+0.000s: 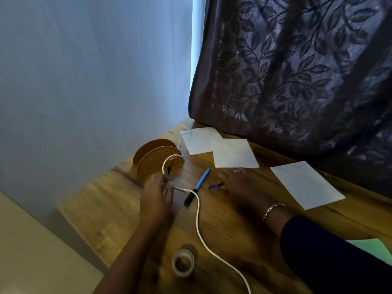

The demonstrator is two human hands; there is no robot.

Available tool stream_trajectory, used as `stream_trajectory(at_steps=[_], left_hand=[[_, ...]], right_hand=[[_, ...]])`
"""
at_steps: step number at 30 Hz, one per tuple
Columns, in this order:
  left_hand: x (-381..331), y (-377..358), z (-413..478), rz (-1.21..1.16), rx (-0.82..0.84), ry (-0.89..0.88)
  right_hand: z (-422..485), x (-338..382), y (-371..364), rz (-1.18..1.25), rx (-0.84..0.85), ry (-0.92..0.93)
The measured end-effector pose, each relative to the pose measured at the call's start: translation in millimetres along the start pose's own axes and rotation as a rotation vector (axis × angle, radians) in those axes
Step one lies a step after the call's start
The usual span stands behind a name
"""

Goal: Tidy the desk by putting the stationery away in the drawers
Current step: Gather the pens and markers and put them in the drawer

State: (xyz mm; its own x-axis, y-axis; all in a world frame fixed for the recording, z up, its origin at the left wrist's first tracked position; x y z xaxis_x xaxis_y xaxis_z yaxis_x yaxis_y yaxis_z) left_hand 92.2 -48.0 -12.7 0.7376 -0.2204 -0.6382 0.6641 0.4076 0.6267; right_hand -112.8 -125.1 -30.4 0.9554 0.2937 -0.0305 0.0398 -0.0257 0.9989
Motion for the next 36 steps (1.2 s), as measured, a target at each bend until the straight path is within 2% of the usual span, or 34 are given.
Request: stream_trajectory(at_steps=[4, 8, 11, 15, 19, 23, 30, 33, 36], left_hand=[[19.2, 5.2, -4.1, -0.003, -0.058, 0.087], [35.4, 3.0, -7.9, -0.028, -0.053, 0.168], [44.2, 2.7, -13.0, -0.045, -0.04, 0.261], [53.2, 5.2, -13.2, -0.112, -0.033, 0.319], [58.8, 4.6, -14.5, -0.237, -0.026, 0.366], [57.3, 7.7, -18.2, -0.317, -0.018, 0.362], [60.1, 6.8, -24.8, -0.373, 0.002, 0.363], [59.4, 7.1, -24.7, -0.394, -0.002, 0.362], [59.4, 8.6, -26.2, -0.422, -0.012, 0.361]], right_hand=[[5.5, 16.4, 19.8, 0.125, -0.003, 0.088], [5.7, 50.5, 21.0, 0.118, 0.113, 0.243], [5.7, 55.3, 11.1, 0.102, 0.163, 0.226], [8.0, 47.6, 9.3, 0.053, 0.085, 0.188], [17.1, 35.7, 26.2, 0.209, -0.176, 0.054], [22.3, 56.8, 40.9, 0.175, -0.34, 0.19], [20.9, 37.2, 35.3, -0.134, -0.076, 0.282], [23.8, 17.1, 35.7, -0.22, -0.01, 0.167], [24.8, -7.5, 51.1, -0.22, -0.109, -0.117]])
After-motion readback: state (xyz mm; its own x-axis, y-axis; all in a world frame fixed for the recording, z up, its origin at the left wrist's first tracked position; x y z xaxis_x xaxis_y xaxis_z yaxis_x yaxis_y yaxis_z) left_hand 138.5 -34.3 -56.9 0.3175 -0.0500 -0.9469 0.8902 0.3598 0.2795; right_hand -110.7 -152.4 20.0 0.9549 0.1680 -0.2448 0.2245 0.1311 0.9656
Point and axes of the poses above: each hand's wrist, its own z-axis towards the middle knuckle, its own y-axis out of the back of the hand, x = y × z, the point moved 6 cm from there along z, towards the middle knuckle, and after that the axes turned 11 degrees about -y, right-handed, at the moved point
